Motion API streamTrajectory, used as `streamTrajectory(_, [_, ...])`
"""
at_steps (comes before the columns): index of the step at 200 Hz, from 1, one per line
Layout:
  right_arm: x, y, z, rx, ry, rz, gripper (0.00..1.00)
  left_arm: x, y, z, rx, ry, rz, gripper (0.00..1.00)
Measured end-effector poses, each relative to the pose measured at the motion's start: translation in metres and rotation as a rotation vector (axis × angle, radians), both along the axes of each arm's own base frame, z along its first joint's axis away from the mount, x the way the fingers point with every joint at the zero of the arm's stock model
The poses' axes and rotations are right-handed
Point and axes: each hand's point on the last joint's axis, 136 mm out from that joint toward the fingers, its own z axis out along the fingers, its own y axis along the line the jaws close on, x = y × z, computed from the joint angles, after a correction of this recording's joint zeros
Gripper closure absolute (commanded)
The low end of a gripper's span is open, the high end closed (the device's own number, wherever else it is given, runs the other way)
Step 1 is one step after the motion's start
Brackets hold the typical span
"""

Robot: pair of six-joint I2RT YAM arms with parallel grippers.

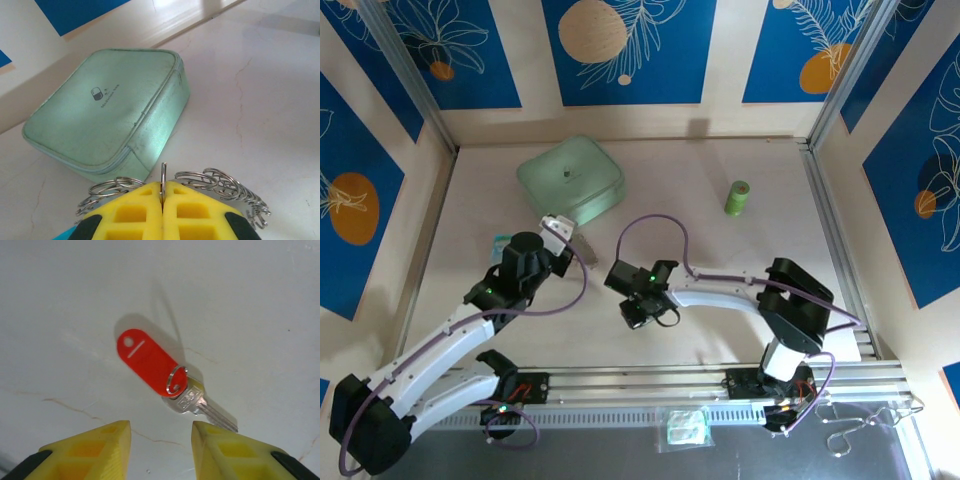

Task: Put the keys on the keyring

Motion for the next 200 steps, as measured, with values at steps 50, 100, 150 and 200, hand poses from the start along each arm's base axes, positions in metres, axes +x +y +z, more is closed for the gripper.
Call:
streamTrajectory(50, [0.005,0.000,-0.015,-0.066,0.022,-0.036,0.64,-0.003,0.002,0.015,-0.016,-0.048,-0.004,1.00])
streamTrajectory(100, [0.011,0.000,-0.020,-0.076,0.027,-0.055,0.69,-0.003,0.002,0.016,-0.007,-0.055,-0.008,1.00])
streamTrajectory(150, [0.020,0.000,-0.019,-0.080,0.009,-0.072,0.74,-0.003,0.002,0.016,-0.007,-0.055,-0.008,1.00])
streamTrajectory(200, [0.023,-0.004,-0.019,-0.100,-0.007,-0.076,0.79,-0.003,0.002,0.014,-0.006,-0.053,-0.008,1.00])
